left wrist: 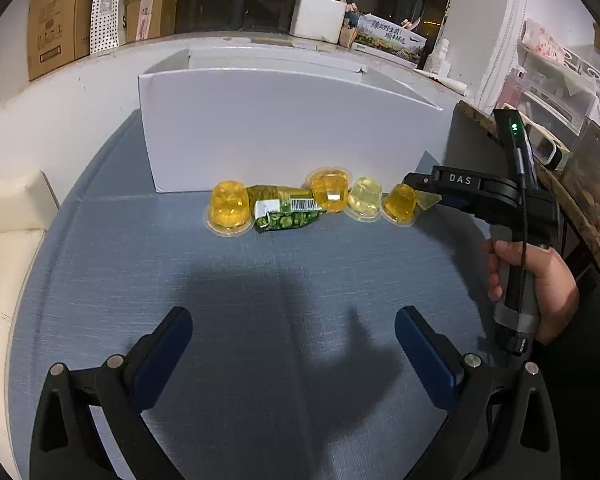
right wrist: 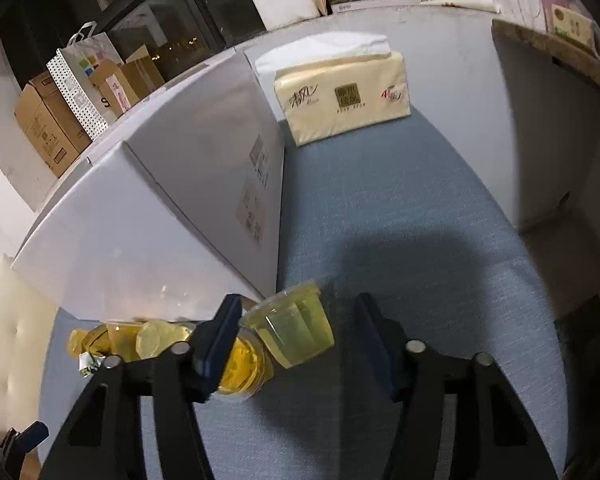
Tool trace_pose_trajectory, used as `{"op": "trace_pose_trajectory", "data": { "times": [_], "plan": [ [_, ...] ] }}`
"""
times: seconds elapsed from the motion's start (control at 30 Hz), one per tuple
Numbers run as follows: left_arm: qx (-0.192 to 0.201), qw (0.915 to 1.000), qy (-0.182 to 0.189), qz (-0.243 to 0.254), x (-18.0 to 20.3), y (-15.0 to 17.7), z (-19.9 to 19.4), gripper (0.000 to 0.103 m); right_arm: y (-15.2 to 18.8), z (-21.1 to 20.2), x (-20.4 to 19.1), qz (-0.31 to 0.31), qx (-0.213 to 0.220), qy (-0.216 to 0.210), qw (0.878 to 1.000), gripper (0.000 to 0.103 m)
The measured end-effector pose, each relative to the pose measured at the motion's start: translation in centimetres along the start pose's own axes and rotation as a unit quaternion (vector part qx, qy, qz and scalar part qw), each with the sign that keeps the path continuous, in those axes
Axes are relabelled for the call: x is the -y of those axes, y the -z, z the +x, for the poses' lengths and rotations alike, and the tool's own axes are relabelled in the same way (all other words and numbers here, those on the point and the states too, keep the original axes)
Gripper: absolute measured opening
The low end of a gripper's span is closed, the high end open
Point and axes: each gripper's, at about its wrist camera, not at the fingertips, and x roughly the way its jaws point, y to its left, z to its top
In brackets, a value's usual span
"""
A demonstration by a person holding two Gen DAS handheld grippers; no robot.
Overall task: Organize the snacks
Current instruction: 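Grasp a pale green jelly cup with the right tool while the left tool grasps a yellow jelly cup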
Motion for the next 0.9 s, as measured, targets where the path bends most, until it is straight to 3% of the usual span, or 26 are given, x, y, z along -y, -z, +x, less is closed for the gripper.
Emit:
{"op": "trace_pose_trajectory", "data": {
  "times": [0.1, 0.43, 0.8, 0.9],
  "plan": [
    [-0.003, 1.0000, 0.003, 0.000, 0.2, 0.0, 0.4, 0.103, 0.3, -0.3, -0.5, -0.020, 0.008, 0.010, 1.000, 0.048],
    [0.003, 1.0000, -0.007, 0.002, -0.5, -1.4, 1.7, 0.103, 2.0, -5.2, -3.0, -0.064, 0.045, -0.022, 0.997, 0.049],
    [0.010, 0.9972, -0.070, -0.022, -5.6, -5.8, 4.9, 0.103, 4.6, -9.9, -5.8, -0.097, 0.069, -0.051, 0.992, 0.049],
    [0.011, 0.9975, -0.055, -0.043, -6.3, -6.9, 5.7, 0.103, 4.8, -10.1, -6.1, -0.098, 0.069, -0.055, 0.991, 0.049]
  ]
}}
